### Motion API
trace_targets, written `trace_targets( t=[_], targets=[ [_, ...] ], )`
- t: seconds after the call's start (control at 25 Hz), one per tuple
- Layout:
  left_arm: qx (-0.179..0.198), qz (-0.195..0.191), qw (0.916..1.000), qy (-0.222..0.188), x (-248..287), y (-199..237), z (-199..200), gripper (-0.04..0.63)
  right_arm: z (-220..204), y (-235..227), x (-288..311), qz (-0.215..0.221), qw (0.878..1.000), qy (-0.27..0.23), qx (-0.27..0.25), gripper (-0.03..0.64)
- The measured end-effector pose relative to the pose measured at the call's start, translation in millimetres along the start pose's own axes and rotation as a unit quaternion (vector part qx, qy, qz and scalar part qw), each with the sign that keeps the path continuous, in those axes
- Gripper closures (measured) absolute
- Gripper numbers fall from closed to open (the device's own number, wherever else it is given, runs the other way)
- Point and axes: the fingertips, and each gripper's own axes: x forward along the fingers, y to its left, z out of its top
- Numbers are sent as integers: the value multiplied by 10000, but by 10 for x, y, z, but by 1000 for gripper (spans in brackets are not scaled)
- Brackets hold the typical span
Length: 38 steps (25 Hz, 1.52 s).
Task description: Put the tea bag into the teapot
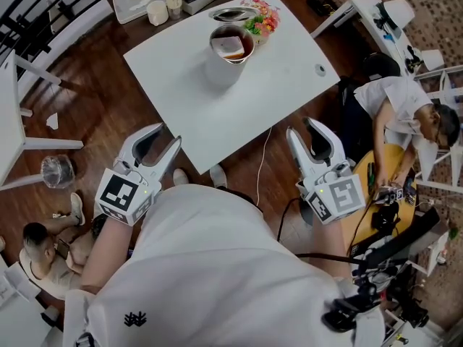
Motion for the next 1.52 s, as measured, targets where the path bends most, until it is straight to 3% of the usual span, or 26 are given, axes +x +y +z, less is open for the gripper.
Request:
trace_targets(
  t=[0.36,0.68,0.88,1.08,1.52],
  targets=[
    [-86,-43,9999,-56,-115,-1,19,462,17,167,114,53,9999,73,-126,472],
    [-153,-320,9994,-43,-462,107,-237,462,-63,620,43,-74,9993,298,200,474],
    [-195,-348,9992,-36,-565,126,-383,462,-210,892,-71,-78,9989,464,61,476],
    [-95,-130,9997,-178,-682,-83,-291,462,-151,880,-249,16,9996,238,-149,476],
    [-80,310,9991,-294,-923,-889,-121,462,-362,754,-1117,206,9998,-63,-43,476]
  ],
)
